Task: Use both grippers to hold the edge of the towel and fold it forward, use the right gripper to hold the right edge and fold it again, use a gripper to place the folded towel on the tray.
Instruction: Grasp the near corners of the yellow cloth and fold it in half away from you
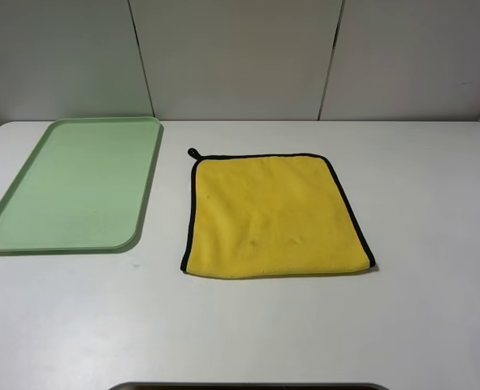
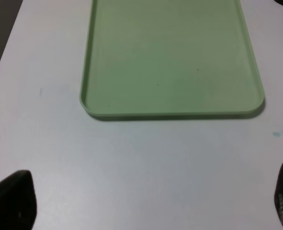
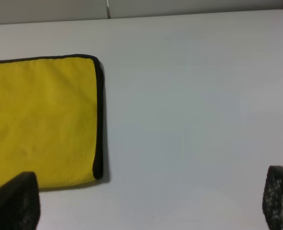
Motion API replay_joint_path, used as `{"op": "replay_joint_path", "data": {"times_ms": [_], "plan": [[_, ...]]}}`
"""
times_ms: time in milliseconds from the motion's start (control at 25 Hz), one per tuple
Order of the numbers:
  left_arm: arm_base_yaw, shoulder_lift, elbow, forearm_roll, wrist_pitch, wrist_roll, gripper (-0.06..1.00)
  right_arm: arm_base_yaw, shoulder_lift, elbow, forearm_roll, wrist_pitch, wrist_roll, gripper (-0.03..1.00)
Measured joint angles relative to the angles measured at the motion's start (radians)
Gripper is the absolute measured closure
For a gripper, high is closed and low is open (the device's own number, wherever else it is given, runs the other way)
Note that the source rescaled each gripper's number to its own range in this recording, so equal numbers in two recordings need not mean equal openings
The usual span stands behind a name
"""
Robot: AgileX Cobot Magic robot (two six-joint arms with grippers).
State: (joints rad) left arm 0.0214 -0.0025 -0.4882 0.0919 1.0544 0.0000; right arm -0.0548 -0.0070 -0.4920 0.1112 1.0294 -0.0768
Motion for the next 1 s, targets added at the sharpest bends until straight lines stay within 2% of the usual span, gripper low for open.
{"op": "replay_joint_path", "data": {"times_ms": [1000], "plan": [[0.000, 0.000, 0.000, 0.000, 0.000, 0.000, -0.05, 0.000, 0.000, 0.000, 0.000, 0.000, 0.000, -0.03]]}}
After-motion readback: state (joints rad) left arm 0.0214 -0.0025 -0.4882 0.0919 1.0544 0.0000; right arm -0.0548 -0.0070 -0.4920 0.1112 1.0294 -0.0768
